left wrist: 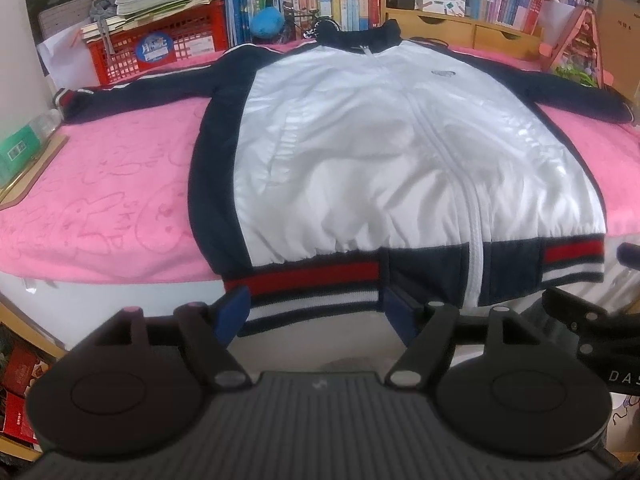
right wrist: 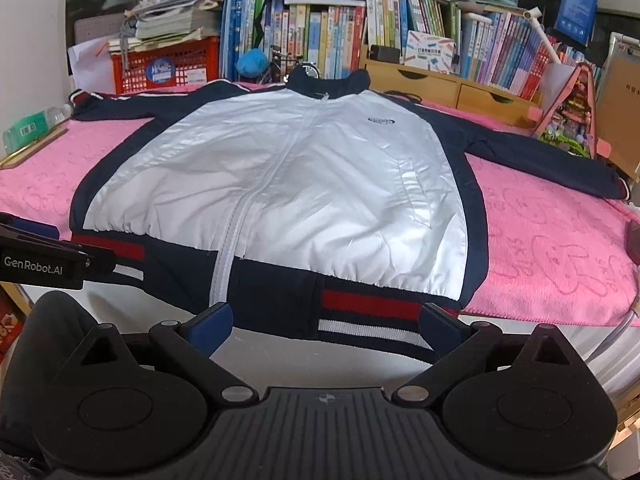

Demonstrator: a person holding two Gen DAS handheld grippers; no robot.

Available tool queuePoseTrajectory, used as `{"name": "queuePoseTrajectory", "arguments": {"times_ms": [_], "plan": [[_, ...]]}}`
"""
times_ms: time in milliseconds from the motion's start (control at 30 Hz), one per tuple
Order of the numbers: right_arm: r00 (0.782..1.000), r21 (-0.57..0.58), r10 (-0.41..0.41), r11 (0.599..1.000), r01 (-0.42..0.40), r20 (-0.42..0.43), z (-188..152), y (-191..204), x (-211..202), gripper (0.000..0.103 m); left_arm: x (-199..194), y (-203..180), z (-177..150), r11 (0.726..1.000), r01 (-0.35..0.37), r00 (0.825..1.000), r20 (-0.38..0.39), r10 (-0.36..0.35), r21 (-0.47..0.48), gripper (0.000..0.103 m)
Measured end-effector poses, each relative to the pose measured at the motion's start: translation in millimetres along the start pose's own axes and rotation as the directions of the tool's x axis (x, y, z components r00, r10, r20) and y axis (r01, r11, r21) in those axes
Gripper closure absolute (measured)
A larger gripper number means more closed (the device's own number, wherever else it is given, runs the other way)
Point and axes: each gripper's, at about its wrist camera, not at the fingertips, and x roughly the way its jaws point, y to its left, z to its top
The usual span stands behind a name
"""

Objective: Fold clothes
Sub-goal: 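Move the right tool to the striped navy sleeve cuff and grasp it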

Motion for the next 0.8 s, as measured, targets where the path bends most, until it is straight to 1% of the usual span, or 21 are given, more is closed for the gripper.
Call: {"name": "queuePoseTrajectory", "arguments": {"times_ms": [567, 800], "plan": [[1.0, 0.005, -0.015, 1.0, 0.015, -0.025, -6.0, -1.1, 3.6, 0.002, 1.2, -5.2, -2.2, 1.0, -0.006, 1.0, -0.012, 0.006, 0.012, 0.027], [0.999, 0.002, -0.04, 0.999, 0.04, -0.034, -6.8, -2.2, 4.8, 0.002, 2.6, -5.5, -2.2, 1.0, -0.002, 1.0, -0.016, 0.002, 0.011, 0.026]]}}
